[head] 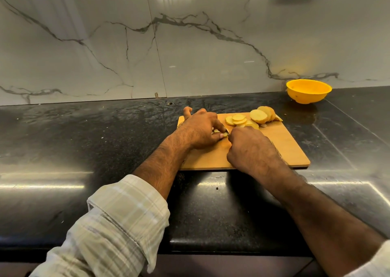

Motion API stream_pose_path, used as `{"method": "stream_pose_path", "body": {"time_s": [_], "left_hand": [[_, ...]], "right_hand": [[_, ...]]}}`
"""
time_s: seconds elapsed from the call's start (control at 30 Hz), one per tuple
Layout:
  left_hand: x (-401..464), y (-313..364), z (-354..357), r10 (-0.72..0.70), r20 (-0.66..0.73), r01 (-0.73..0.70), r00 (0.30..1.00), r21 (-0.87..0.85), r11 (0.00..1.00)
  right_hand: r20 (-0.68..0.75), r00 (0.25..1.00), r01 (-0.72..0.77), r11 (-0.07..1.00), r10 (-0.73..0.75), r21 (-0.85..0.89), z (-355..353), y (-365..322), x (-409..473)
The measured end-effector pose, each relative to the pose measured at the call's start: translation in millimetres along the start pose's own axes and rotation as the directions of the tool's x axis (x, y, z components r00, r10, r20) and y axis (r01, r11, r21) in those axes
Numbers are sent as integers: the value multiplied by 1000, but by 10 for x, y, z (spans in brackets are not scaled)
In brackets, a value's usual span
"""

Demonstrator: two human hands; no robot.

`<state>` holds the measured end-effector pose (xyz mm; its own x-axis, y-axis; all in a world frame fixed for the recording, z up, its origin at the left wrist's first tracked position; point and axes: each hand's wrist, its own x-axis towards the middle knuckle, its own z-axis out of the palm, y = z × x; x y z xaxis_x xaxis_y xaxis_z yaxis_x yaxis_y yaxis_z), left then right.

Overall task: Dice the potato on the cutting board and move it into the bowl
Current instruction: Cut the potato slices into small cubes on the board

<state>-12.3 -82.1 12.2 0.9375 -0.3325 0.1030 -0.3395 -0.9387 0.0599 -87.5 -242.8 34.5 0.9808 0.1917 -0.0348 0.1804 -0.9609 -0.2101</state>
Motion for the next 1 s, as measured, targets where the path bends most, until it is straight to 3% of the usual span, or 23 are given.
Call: {"method": "stream_pose_path", "body": {"time_s": [0.23,0.5,0.7,0.87,1.0], "left_hand": [[-16,-37,7,-11,-22,10,1000,-65,998],[-12,-62,21,-17,-62,12,998,-85,996],[-9,-32,-14,4,-23,-4,1000,-7,1000],[-23,-80,-13,-1,-40,-1,999,-60,998],[-17,-92,17,-12,-80,5,997,-93,996]], "right_hand": [[-121,991,-33,986,54,164,87,160,42],[-69,997,-21,997,26,74,79,76,-90],[1,999,37,998,-37,-45,27,-102,-48],[-16,1000,14,1000,-13,8,36,-66,119],[-124,992,21,998,-14,54,112,59,96]]}}
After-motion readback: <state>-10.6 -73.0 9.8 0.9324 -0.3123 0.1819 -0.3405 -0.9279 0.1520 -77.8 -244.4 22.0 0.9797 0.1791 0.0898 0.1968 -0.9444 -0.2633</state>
